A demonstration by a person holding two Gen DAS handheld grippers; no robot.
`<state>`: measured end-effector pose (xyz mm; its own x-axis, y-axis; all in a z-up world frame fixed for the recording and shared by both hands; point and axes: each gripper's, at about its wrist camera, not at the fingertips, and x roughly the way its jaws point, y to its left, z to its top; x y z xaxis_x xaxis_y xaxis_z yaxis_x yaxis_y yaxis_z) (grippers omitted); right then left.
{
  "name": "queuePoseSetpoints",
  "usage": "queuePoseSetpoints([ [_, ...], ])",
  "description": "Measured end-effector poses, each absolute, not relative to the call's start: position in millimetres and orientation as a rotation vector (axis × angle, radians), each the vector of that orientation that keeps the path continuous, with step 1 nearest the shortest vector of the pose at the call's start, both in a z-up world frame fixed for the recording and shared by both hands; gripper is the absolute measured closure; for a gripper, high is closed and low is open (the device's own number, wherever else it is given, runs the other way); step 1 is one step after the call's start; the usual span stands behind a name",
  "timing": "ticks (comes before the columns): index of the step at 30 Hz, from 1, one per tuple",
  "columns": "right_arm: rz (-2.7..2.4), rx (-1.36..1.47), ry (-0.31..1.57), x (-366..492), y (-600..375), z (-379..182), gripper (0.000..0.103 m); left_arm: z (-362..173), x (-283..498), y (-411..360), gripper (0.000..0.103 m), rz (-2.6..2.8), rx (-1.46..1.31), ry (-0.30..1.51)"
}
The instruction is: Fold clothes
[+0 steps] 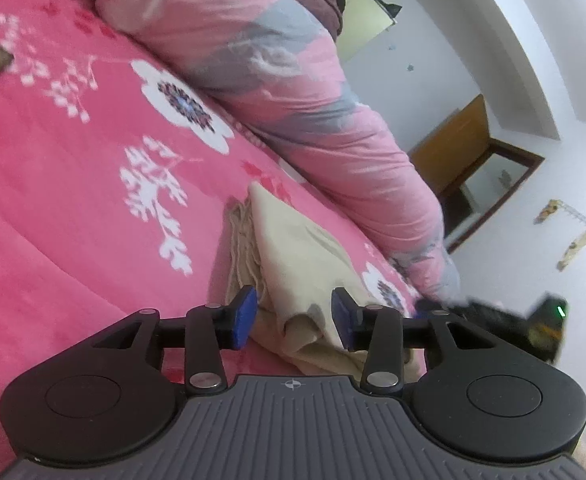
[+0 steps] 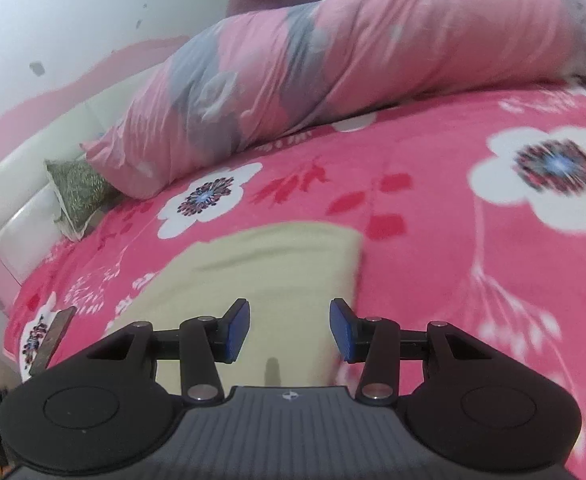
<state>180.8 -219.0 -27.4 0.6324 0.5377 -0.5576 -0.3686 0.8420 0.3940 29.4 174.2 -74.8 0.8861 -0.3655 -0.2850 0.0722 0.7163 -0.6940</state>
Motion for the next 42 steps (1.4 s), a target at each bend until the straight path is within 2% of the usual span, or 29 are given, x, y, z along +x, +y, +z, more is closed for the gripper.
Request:
queuePoseSetpoints([
  [6, 0.513, 0.238, 0.654, 128, -232, -27, 0.056, -50, 16, 148, 0.061, -0.237, -0.520, 0.416],
  [10, 0.584, 0.127, 0.543, 95, -223, -18, 0.056, -38, 17, 119, 0.049, -0.249, -0.296, 0.452],
  [17, 0.733, -0.134, 0.398, 62, -171, -20, 0.058, -35, 24, 93, 0.049, -0.192, -0.122, 0.449],
  [20, 0.775, -0.255, 0.334, 55, -143, -23, 0.065, -38, 28, 86, 0.050, -0.171, -0.065, 0.450],
  [21, 0.788, -0.295, 0.312, 52, -133, -25, 0.075, -39, 30, 83, 0.050, -0.160, -0.040, 0.457],
  [22, 0.779, -0.331, 0.298, 50, -127, -27, 0.088, -41, 31, 83, 0.050, -0.150, -0.030, 0.465],
  [23, 0.768, -0.365, 0.284, 49, -121, -30, 0.093, -43, 31, 85, 0.050, -0.139, -0.040, 0.473],
  [26, 0.812, -0.351, 0.346, 58, -114, -43, 0.102, -50, 33, 96, 0.053, -0.112, -0.100, 0.503],
  [31, 0.782, -0.467, 0.485, 60, -99, -89, 0.103, -60, 30, 127, 0.055, -0.099, -0.298, 0.553],
  [37, 0.823, -0.351, 0.343, 32, -117, -43, 0.103, -27, 7, 138, 0.056, -0.120, -0.343, 0.401],
  [40, 0.753, -0.316, 0.244, 34, -124, -20, 0.103, -11, 19, 128, 0.056, -0.186, -0.335, 0.350],
  [42, 0.674, -0.275, 0.243, 48, -123, -17, 0.103, -11, 37, 111, 0.056, -0.213, -0.287, 0.368],
])
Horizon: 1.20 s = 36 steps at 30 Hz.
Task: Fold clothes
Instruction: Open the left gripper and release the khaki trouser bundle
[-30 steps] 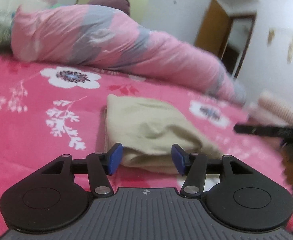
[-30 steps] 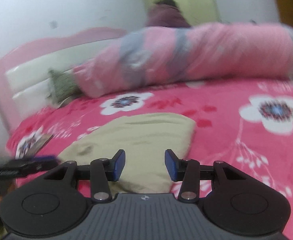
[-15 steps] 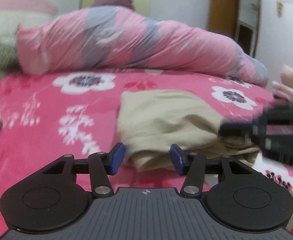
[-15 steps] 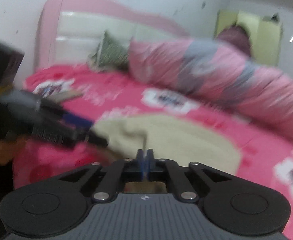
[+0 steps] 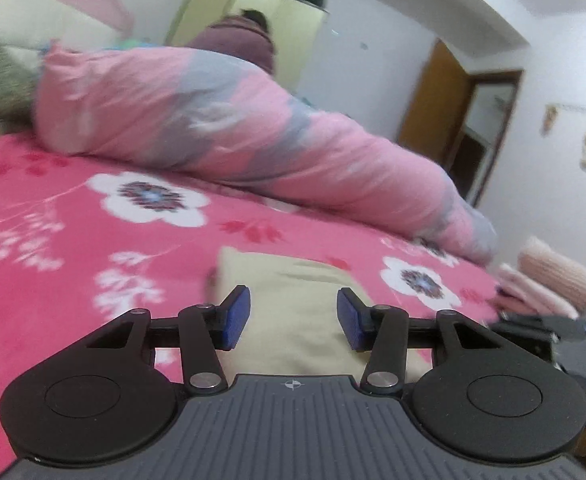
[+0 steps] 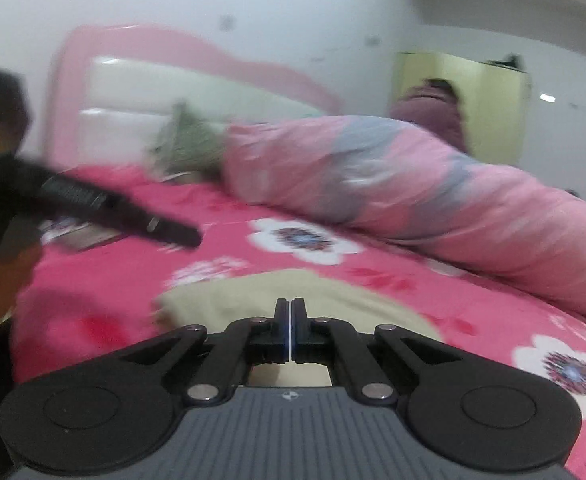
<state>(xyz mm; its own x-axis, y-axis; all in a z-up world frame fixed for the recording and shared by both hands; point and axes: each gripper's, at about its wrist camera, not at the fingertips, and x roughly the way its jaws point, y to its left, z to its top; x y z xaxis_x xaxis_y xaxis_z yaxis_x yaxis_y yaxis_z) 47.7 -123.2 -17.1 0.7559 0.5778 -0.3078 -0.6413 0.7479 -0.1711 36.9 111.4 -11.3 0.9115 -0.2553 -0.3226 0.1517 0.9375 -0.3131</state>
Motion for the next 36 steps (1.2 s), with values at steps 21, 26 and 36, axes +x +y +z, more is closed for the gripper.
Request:
queuePoseSetpoints([
  [21, 0.554, -0.158, 0.501, 73, -153, -75, 0.102, -71, 62, 107, 0.054, -0.223, -0.192, 0.470],
  [26, 0.551, -0.069, 0.470, 71, -152, -41, 0.101, -71, 62, 110, 0.054, -0.219, -0.209, 0.472],
  [36, 0.719, -0.047, 0.542, 66, -107, -78, 0.101, -56, 41, 137, 0.052, -0.179, -0.371, 0.418],
])
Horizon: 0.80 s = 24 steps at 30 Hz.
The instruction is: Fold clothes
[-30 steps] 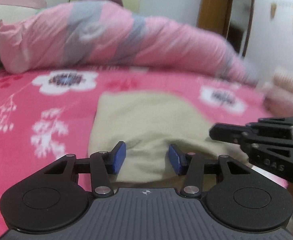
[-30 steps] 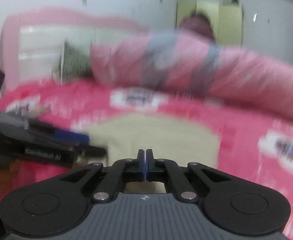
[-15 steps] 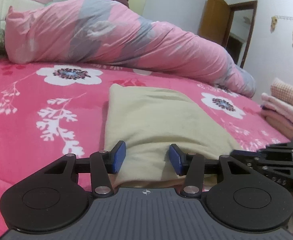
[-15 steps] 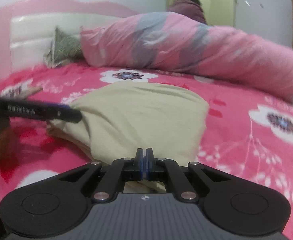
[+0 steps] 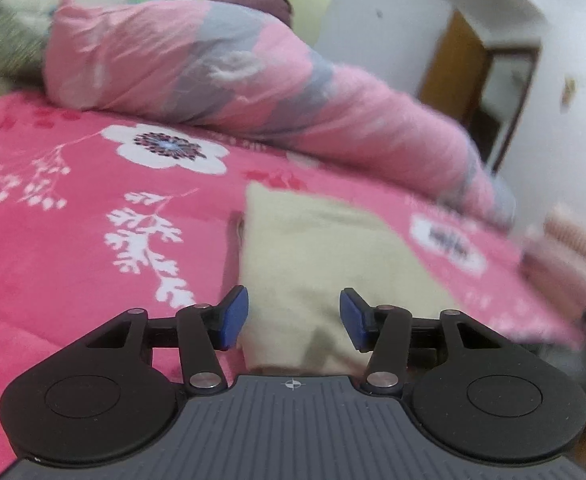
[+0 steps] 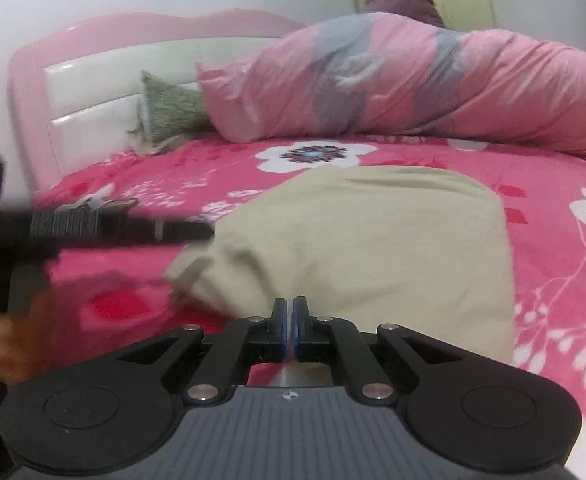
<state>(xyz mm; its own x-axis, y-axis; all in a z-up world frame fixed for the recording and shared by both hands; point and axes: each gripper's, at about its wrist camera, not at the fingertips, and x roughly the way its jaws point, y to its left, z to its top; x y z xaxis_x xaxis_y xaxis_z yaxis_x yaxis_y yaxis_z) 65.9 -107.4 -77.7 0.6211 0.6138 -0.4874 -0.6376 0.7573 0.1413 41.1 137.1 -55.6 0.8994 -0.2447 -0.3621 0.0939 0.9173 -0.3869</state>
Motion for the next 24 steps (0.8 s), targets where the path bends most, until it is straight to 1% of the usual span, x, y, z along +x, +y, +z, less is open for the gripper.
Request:
queuePoseSetpoints([
  [3, 0.716, -0.034, 0.593, 60, -113, -80, 0.101, -44, 44, 134, 0.051, -0.197, -0.347, 0.366],
  [6, 0.697, -0.021, 0.573, 55, -123, -71, 0.100, -38, 60, 113, 0.051, -0.228, -0.246, 0.365],
  [9, 0.709, 0.069, 0.499, 52, -142, -45, 0.100, -42, 74, 89, 0.051, -0.244, -0.114, 0.370],
  [12, 0.674, 0.101, 0.410, 55, -157, -21, 0.101, -56, 83, 71, 0.051, -0.222, 0.012, 0.428],
  [16, 0.598, 0.082, 0.360, 82, -168, -6, 0.100, -66, 68, 69, 0.051, -0.223, 0.066, 0.412],
  [18, 0.563, 0.077, 0.393, 106, -168, -2, 0.100, -68, 65, 72, 0.051, -0.232, 0.050, 0.411],
  [24, 0.582, 0.009, 0.594, 218, -143, -34, 0.100, -74, 64, 75, 0.051, -0.244, 0.040, 0.389],
])
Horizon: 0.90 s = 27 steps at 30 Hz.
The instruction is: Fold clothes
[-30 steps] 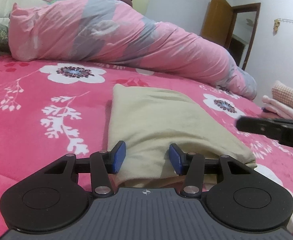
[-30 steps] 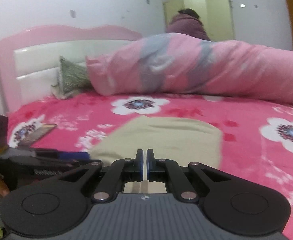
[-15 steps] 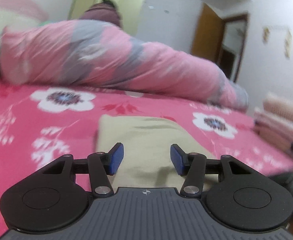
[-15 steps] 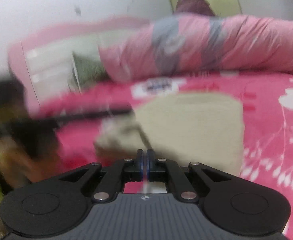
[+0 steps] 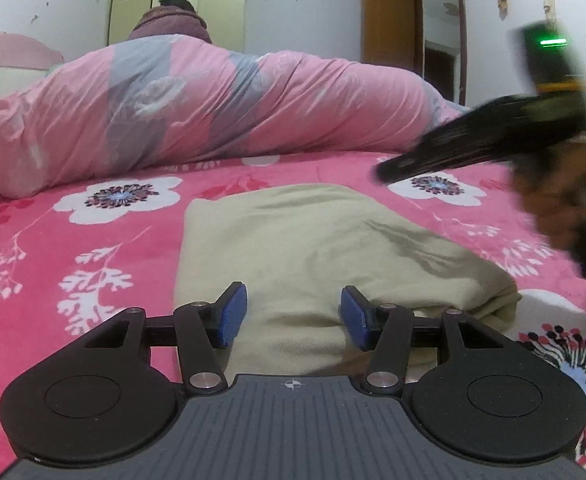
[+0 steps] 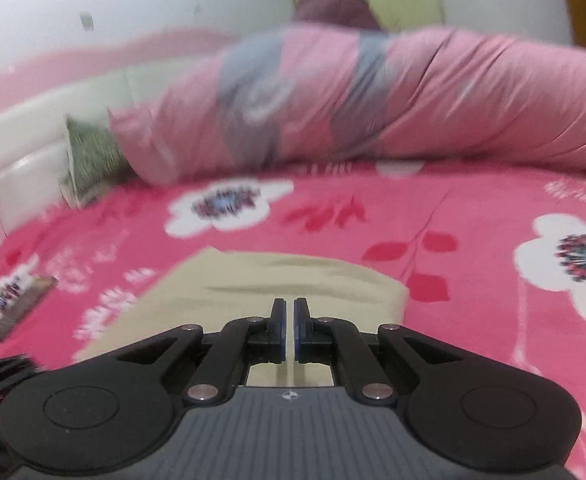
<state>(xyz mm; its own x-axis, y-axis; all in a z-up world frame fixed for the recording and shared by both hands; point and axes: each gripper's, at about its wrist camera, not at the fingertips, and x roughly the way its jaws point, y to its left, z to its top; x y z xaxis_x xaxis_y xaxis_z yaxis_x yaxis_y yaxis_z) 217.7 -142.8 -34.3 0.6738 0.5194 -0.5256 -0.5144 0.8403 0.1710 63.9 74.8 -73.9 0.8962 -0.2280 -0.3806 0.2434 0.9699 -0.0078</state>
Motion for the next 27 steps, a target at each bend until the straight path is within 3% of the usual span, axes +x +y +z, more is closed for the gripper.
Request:
queuePoseSetpoints([
  [4, 0.499, -0.025, 0.723, 283, -132, -75, 0.101, -78, 62, 76, 0.051, -0.249, 0.034, 0.370],
  [8, 0.320, -0.002, 0.712, 319, -138, -80, 0.099, -79, 63, 80, 0.050, -0.261, 0.014, 0.365],
  [12, 0.530, 0.059, 0.598, 282, -135, -39, 0.099, -81, 61, 81, 0.050, -0.266, 0.007, 0.347],
  [17, 0.827, 0.001, 0.763, 277, -83, -37, 0.098, -83, 59, 83, 0.050, -0.270, -0.001, 0.329],
  [24, 0.570, -0.078, 0.771, 317, -20, -63, 0.098, -83, 58, 85, 0.050, -0.275, -0.019, 0.328],
  [27, 0.572, 0.050, 0.719, 310, -51, -37, 0.098, -83, 58, 86, 0.050, -0.276, -0.020, 0.326],
])
